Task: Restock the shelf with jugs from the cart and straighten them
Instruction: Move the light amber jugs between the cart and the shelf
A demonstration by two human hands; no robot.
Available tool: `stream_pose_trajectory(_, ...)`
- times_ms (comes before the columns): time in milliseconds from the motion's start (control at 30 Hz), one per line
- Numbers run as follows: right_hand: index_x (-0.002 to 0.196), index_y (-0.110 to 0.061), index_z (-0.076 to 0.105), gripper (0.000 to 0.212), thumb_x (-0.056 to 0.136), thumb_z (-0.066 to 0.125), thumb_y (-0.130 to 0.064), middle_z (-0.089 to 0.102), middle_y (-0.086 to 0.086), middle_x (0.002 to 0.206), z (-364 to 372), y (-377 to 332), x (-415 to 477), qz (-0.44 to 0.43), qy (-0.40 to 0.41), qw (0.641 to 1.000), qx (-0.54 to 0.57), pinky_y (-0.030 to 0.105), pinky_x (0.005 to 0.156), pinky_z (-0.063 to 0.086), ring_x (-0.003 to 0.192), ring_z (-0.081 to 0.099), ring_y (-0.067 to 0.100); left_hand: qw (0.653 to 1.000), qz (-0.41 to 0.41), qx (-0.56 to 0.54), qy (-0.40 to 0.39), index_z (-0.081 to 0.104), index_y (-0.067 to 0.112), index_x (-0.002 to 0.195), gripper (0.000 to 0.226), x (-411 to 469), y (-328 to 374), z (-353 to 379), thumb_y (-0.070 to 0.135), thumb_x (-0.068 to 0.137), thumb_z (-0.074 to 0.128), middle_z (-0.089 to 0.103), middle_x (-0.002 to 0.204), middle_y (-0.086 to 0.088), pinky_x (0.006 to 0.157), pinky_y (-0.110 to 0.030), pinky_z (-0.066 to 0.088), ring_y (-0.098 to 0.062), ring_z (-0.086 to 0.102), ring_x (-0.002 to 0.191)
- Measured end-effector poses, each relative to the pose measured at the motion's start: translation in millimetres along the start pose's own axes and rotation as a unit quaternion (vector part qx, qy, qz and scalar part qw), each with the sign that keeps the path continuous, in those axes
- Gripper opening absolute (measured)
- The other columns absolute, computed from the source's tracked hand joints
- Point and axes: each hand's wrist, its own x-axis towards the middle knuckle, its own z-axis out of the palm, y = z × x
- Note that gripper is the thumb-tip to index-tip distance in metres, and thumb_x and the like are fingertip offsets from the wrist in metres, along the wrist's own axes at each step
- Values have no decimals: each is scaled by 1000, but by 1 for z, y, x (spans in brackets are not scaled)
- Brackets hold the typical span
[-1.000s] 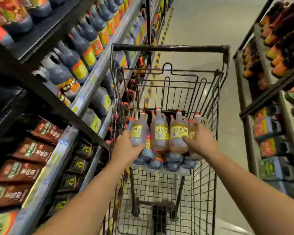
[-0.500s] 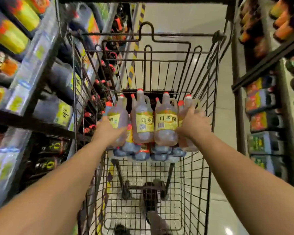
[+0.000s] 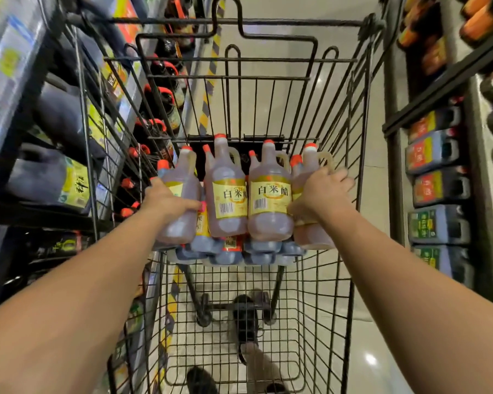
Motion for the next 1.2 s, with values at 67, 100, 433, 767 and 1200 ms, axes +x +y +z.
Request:
stream_pose_trajectory(67, 143, -2, 22, 100, 68, 79, -37, 23, 16, 137, 0, 1, -2, 1, -11, 1000, 14, 48, 95, 42, 129, 23, 33, 999, -1, -28, 15, 28, 10, 141, 110, 0, -2, 1, 39, 57, 92, 46, 134, -16, 88, -47, 51, -38, 53, 115)
stream_pose_trajectory(100, 142, -3, 23, 103, 64, 82, -34, 23, 16, 137, -1, 2, -4, -1, -13, 1000, 19, 48, 95, 42, 130, 22, 33, 999, -1, -45, 24, 31, 11, 139, 107, -1, -4, 2, 37, 56, 92, 49, 130, -15, 85, -46, 51, -37, 54, 110)
stream_pose_trajectory(433, 137, 2, 30, 108, 57, 89, -40, 28, 19, 139, -6, 12, -18, -26, -5, 1000, 13, 38, 104, 37, 133, 27, 33, 977, 95, -167, 92, 34, 19, 125, 89, -43, -31, 6, 18, 57, 90, 52, 114, -5, 72, -33, 45, -24, 56, 96)
stream_pose_trajectory(767, 130, 1, 27, 100, 60, 88, -33, 57, 16, 120, -8, 9, -25, -6, -28, 999, 28, 39, 79, 47, 113, 57, 36, 963, 115, -231, 84, 31, 37, 119, 91, -88, -58, 20, 16, 56, 93, 43, 103, 20, 65, -12, 35, -10, 48, 94)
stream_pose_trajectory(1200, 149, 0, 6, 118, 65, 86, -23, 29, 26, 147, -19, -8, -21, -6, -114, 993, -9, 48, 104, 43, 134, 36, 41, 956, 92, -272, 56, 33, 31, 131, 98, -140, -90, 25, 17, 56, 94, 49, 119, 5, 81, -30, 46, -18, 53, 105)
